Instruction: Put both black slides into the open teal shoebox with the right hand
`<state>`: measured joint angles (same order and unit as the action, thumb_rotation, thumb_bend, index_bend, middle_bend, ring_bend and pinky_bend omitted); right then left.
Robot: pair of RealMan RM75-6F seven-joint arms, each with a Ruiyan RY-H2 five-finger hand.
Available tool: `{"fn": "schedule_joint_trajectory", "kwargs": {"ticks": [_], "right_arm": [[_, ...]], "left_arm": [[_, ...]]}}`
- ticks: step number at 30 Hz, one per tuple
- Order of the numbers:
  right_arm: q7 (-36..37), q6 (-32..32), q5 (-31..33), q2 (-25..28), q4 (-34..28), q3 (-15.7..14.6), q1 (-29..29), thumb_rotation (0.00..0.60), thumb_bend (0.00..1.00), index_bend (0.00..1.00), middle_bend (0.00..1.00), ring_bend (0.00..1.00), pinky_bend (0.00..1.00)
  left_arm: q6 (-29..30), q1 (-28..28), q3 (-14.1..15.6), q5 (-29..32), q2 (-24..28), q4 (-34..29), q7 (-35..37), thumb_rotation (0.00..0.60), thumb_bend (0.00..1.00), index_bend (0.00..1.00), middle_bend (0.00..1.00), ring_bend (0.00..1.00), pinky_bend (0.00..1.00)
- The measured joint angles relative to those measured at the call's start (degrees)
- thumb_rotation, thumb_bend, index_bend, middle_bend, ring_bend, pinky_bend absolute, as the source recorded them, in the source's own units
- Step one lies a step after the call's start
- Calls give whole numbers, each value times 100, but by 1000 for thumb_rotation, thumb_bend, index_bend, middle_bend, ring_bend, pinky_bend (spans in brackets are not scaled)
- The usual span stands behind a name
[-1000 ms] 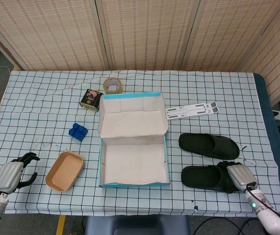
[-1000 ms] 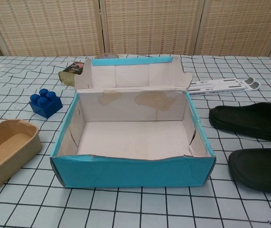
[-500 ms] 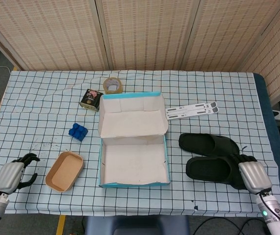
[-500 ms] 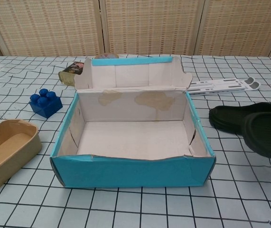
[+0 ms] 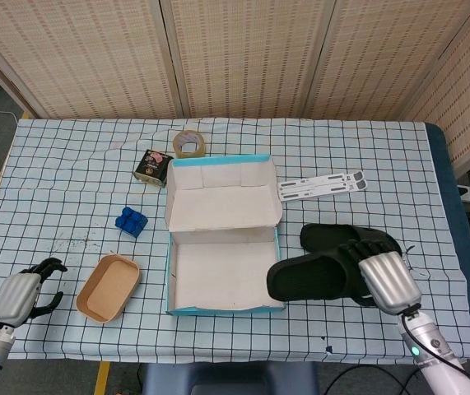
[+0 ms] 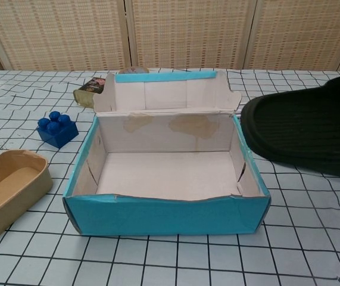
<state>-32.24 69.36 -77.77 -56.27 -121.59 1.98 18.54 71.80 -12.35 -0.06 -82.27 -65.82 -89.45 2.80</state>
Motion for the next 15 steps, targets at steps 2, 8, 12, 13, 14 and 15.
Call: {"fn": "schedule_joint_trajectory", "kwargs": {"ticks": [2,8,12,13,14,15], "right_arm": [[-344,-154,351,-51,-210,132,222,600,0,548,489,379,392],[-1342,-390,1798,-599,-579,508,1000,600,0,548,489,379,392],[-1966,-336,2895,-1210,-683,756,1622,600,0,548,489,379,392],[-2138,-277,3230,-1426,-698,839,1826,600,0,548,489,379,392],[-2260,-218,3475,-1597,-703,903,1982,600,0,548,489,379,392],[-2378,-146,3712,-1776,-703,968,2141,600,0,548,489,379,392]], "left_arm": [[13,4,1,-19,5,11,18,600,385,311,198,325,423],[8,-1,5,-38,9,27,53,600,386,312,198,325,423],[28,8,-1,-36,11,40,80,600,384,311,198,326,424],[29,9,-3,-33,12,43,80,600,385,311,198,326,424],[32,10,-3,-35,14,44,77,600,384,312,197,325,424],[37,11,-2,-41,15,47,74,600,385,312,197,325,423]]}}
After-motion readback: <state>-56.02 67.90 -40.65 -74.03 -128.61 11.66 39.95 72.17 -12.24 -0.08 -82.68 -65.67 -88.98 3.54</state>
